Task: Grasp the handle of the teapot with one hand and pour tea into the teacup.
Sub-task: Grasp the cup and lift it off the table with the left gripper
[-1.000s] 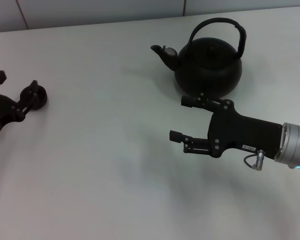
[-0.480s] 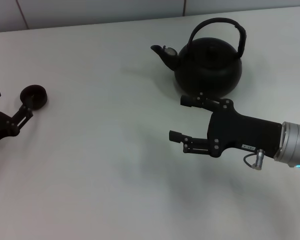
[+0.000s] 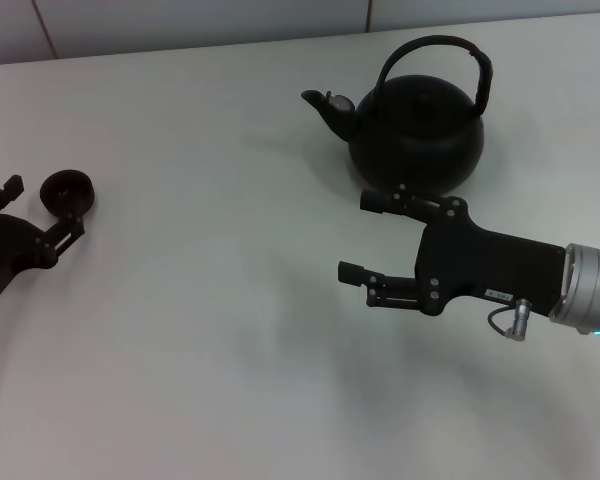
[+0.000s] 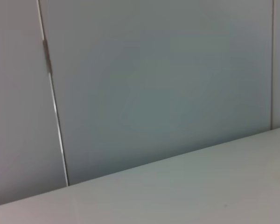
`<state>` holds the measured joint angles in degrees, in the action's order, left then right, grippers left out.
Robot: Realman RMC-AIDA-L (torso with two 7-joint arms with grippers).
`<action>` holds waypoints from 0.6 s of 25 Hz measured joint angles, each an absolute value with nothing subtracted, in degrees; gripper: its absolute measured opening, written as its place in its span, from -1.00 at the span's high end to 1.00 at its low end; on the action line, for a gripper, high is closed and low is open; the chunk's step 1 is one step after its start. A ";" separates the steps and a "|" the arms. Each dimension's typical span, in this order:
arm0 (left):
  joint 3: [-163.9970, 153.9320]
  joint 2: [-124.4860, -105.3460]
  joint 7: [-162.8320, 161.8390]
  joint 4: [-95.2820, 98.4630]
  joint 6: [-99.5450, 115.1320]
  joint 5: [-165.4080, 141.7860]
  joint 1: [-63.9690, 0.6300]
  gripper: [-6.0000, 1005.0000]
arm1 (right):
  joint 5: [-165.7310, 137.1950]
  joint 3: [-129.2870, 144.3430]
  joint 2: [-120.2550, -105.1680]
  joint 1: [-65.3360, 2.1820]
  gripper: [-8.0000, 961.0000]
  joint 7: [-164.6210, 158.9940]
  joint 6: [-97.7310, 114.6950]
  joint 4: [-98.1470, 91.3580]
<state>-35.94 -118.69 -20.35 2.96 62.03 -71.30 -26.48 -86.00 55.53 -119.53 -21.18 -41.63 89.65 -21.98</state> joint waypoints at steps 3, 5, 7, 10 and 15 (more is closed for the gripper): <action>-35.95 -118.68 -20.22 3.09 61.11 -71.30 -26.99 -0.60 | -86.02 55.33 -119.53 -21.18 -0.72 -41.62 89.98 -21.97; -35.95 -118.67 -20.21 3.25 59.71 -71.30 -27.39 -0.60 | -86.03 55.27 -119.53 -21.18 -0.73 -41.62 90.06 -21.97; -35.95 -118.66 -20.21 3.40 58.68 -71.30 -27.70 -0.60 | -86.04 55.27 -119.53 -21.18 -0.73 -41.62 90.08 -21.98; -35.95 -118.65 -20.18 3.43 58.20 -71.29 -27.92 -0.60 | -86.05 55.27 -119.53 -21.18 -0.73 -41.63 90.09 -21.99; -35.98 -118.65 -20.32 3.52 57.51 -71.28 -28.45 -0.60 | -86.05 55.28 -119.50 -21.24 -0.72 -41.60 90.09 -22.06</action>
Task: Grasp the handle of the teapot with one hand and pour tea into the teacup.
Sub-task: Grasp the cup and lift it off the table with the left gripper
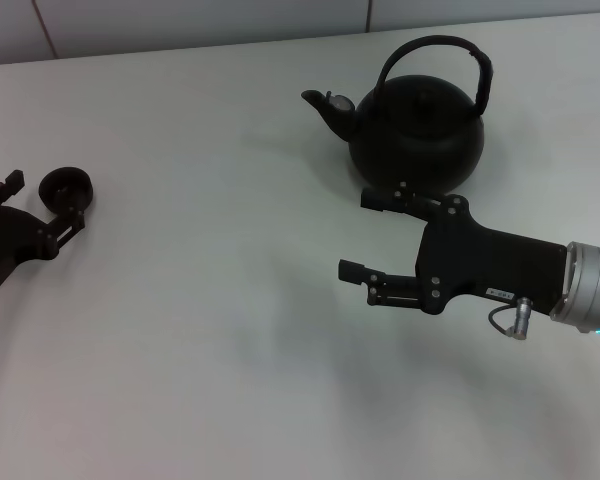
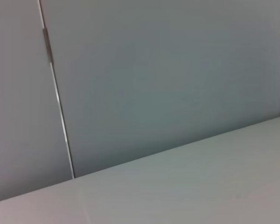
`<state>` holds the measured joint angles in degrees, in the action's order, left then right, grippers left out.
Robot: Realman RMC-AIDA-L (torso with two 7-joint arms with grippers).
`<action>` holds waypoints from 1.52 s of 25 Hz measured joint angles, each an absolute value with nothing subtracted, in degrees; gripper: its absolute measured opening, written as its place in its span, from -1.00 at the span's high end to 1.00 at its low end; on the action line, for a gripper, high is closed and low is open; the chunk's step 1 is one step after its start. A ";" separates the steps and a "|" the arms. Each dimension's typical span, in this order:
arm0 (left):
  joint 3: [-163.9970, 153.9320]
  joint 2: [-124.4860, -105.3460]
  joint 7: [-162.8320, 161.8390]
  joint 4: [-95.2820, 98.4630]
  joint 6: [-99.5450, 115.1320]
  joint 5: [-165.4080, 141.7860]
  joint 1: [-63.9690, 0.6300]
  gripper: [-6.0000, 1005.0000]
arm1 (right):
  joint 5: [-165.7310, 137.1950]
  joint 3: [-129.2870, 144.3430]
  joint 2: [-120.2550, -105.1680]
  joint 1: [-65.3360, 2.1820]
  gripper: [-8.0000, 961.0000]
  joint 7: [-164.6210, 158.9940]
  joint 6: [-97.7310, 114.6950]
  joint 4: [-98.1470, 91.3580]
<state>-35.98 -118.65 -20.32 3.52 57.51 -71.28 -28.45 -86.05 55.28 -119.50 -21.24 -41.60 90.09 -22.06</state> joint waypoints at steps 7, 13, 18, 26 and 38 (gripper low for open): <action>-37.60 -118.65 -20.39 3.80 56.86 -71.28 -29.01 -0.60 | -86.05 55.28 -119.45 -21.28 -0.72 -41.58 90.09 -22.06; -38.73 -118.69 -20.39 4.17 56.76 -71.28 -29.38 -0.60 | -86.05 55.29 -119.44 -21.27 -0.72 -41.57 90.01 -22.20; -38.76 -118.74 -20.45 4.27 56.60 -71.28 -29.47 -0.59 | -86.04 55.28 -119.44 -21.26 -0.72 -41.57 90.00 -22.46; -38.76 -118.74 -20.48 4.31 55.33 -71.28 -29.45 -0.59 | -86.04 55.28 -119.44 -21.26 -0.73 -41.56 90.00 -22.59; -38.76 -118.74 -20.48 4.31 55.02 -71.28 -29.44 -0.57 | -86.04 55.28 -119.44 -21.27 -0.72 -41.56 90.07 -22.59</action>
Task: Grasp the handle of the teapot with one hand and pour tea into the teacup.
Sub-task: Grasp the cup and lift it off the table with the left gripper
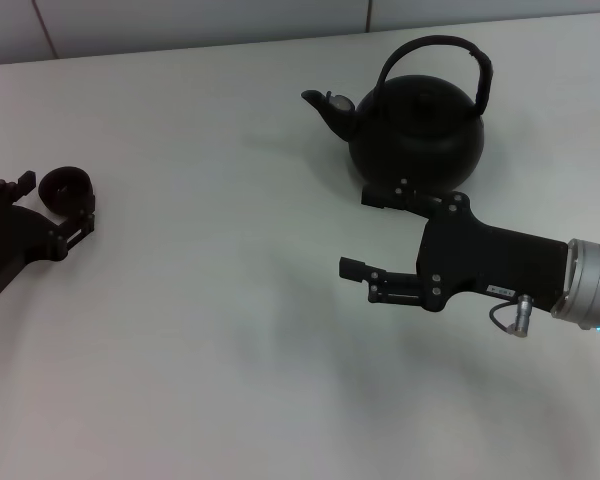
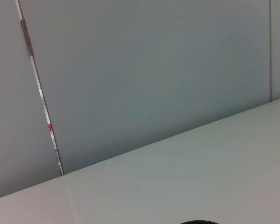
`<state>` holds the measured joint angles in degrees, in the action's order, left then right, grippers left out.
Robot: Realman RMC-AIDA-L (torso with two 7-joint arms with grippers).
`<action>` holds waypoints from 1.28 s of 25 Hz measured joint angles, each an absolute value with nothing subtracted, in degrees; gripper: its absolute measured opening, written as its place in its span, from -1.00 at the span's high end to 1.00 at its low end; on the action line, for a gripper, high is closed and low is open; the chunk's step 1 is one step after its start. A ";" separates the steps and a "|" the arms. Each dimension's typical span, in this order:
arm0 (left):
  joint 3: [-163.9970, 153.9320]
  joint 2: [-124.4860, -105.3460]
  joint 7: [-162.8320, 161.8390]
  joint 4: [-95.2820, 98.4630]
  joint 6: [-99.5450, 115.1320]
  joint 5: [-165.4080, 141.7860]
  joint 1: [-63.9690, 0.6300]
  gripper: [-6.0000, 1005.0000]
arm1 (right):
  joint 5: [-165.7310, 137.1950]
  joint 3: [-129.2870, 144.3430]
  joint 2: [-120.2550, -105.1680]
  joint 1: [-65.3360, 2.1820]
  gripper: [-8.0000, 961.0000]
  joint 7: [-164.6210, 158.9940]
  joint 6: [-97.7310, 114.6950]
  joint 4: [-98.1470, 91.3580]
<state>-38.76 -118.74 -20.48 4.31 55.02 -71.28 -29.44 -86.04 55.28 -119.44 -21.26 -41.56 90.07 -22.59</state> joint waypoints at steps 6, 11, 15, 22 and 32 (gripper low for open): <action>-38.84 -118.74 -20.48 4.22 54.49 -71.28 -29.60 -0.57 | -86.04 55.29 -119.45 -21.06 -0.72 -41.56 90.10 -22.59; -38.93 -118.80 -20.48 4.04 53.70 -71.28 -29.92 -0.56 | -86.04 55.28 -119.44 -20.99 -0.72 -41.56 90.09 -22.59; -38.94 -118.83 -20.48 3.99 53.60 -71.28 -29.99 -0.55 | -86.04 55.29 -119.44 -21.00 -0.72 -41.56 90.09 -22.59; -38.94 -118.91 -20.48 3.95 53.60 -71.28 -30.02 -0.55 | -86.04 55.28 -119.44 -20.81 -0.72 -41.55 90.09 -22.59; -38.99 -118.92 -20.09 3.95 54.17 -71.28 -30.06 -0.40 | -86.04 55.28 -119.44 -20.66 -0.73 -41.51 90.09 -22.65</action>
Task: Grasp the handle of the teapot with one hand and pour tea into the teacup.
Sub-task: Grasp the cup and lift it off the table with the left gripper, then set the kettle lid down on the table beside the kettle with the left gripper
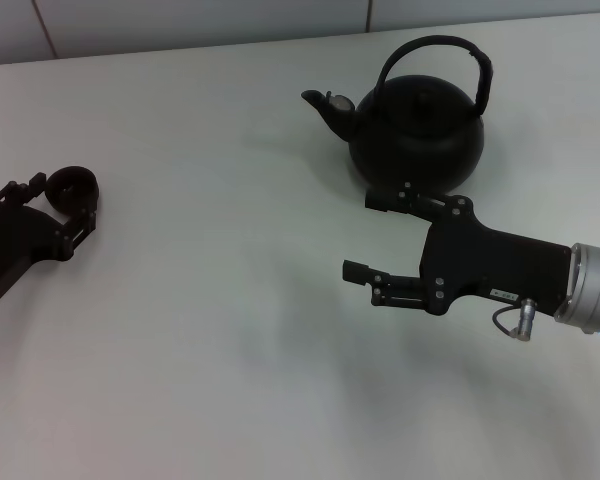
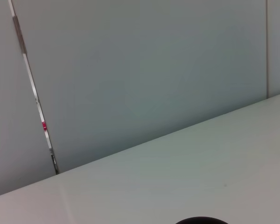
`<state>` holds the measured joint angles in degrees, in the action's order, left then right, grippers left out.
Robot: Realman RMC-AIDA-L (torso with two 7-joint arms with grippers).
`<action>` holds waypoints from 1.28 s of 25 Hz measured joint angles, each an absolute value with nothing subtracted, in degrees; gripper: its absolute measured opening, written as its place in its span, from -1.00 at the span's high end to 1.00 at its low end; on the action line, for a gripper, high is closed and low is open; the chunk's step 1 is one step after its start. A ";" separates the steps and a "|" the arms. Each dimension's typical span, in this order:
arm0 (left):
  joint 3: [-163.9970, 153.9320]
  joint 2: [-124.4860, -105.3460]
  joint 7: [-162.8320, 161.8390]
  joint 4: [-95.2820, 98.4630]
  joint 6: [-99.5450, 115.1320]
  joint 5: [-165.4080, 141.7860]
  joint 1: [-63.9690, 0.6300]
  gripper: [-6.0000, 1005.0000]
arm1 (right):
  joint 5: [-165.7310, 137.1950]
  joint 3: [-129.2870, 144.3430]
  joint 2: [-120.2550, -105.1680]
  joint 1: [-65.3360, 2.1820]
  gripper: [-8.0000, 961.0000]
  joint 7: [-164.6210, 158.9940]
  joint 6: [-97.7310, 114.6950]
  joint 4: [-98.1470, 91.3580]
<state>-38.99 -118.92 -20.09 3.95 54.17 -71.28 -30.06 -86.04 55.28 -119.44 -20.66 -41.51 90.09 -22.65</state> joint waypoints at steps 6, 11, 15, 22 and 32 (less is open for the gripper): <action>-39.02 -118.92 -20.21 3.95 54.23 -71.28 -30.04 -0.30 | -86.04 55.28 -119.44 -20.65 -0.73 -41.48 90.08 -22.67; -39.93 -118.89 -20.33 3.88 55.77 -71.28 -29.55 -0.30 | -86.04 55.28 -119.44 -20.69 -0.73 -41.48 90.08 -22.68; -41.13 -118.85 -20.74 3.77 57.33 -71.28 -29.22 -0.31 | -86.04 55.28 -119.44 -20.72 -0.73 -41.48 90.00 -22.62; -48.65 -118.55 -26.18 5.49 66.70 -71.28 -26.86 -0.31 | -86.04 55.28 -119.51 -20.68 -0.73 -41.46 90.02 -22.53; -60.13 -118.60 -27.12 6.66 71.11 -71.28 -25.40 -0.31 | -86.04 55.46 -119.51 -20.86 -0.73 -41.40 89.83 -22.32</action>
<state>-60.13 -118.60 -27.12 6.66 71.11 -71.28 -25.40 -86.04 55.46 -119.51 -20.86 -41.40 89.83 -22.32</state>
